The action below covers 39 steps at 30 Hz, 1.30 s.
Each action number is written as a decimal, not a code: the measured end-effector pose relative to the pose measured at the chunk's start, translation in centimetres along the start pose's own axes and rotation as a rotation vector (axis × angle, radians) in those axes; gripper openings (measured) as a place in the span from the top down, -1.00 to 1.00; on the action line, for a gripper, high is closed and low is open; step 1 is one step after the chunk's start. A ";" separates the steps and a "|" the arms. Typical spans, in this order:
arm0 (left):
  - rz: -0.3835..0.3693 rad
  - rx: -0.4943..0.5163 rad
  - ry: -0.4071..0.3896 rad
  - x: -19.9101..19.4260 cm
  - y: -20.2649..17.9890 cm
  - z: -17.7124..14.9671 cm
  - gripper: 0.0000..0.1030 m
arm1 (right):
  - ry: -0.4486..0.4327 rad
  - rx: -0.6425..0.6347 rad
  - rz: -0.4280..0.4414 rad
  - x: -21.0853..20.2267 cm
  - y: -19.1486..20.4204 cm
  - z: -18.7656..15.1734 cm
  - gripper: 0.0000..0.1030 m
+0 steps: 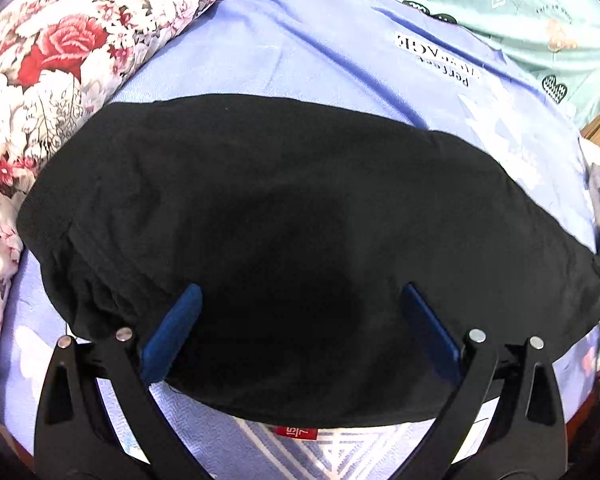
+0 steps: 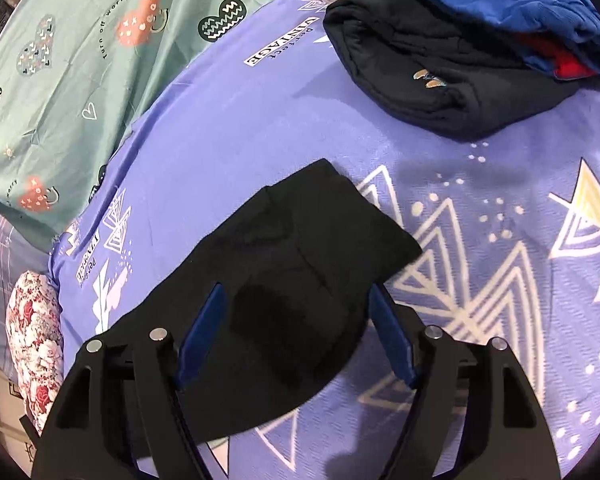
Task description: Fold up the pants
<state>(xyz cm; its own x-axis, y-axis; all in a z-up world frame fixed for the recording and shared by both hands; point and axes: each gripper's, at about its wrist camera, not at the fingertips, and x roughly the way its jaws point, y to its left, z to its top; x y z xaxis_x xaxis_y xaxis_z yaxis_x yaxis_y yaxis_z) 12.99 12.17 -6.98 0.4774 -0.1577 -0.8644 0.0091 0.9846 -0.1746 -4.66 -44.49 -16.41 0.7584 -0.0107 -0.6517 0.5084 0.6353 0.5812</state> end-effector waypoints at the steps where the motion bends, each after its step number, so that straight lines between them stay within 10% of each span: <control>1: 0.000 -0.001 0.004 0.0 0.1 0.0 -0.95 | 0.011 -0.001 0.003 0.3 0.1 0.1 0.05; 4: 0.012 0.004 0.011 0.4 -0.4 0.3 -0.96 | 0.027 0.031 0.021 1.1 -0.1 0.3 0.63; 14: -0.162 -0.068 -0.062 -2.8 0.9 0.6 -0.95 | -0.166 -0.261 0.181 -6.9 11.7 -1.3 0.67; 28: -0.146 -0.070 -0.098 -4.2 2.9 -0.6 -0.95 | 0.192 -0.743 0.269 3.9 29.0 -17.6 0.70; 34: -0.146 -0.061 -0.093 -3.8 2.5 -0.8 -0.95 | 0.276 -0.819 0.216 6.2 30.0 -19.8 0.44; 37: -0.149 -0.039 -0.075 -3.5 1.3 -0.5 -0.95 | 0.389 -0.798 0.310 6.7 29.7 -20.2 -0.25; 39: -0.146 -0.018 -0.074 -3.6 0.4 -0.3 -0.95 | 0.420 -0.767 0.389 5.8 29.4 -19.4 -0.25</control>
<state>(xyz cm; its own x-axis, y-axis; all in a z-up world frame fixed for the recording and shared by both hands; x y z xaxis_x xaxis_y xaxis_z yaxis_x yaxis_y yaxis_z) 11.04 13.08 -4.04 0.5351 -0.2927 -0.7924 0.0680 0.9499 -0.3050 6.84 -10.88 -12.55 0.5341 0.4911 -0.6881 -0.2672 0.8703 0.4137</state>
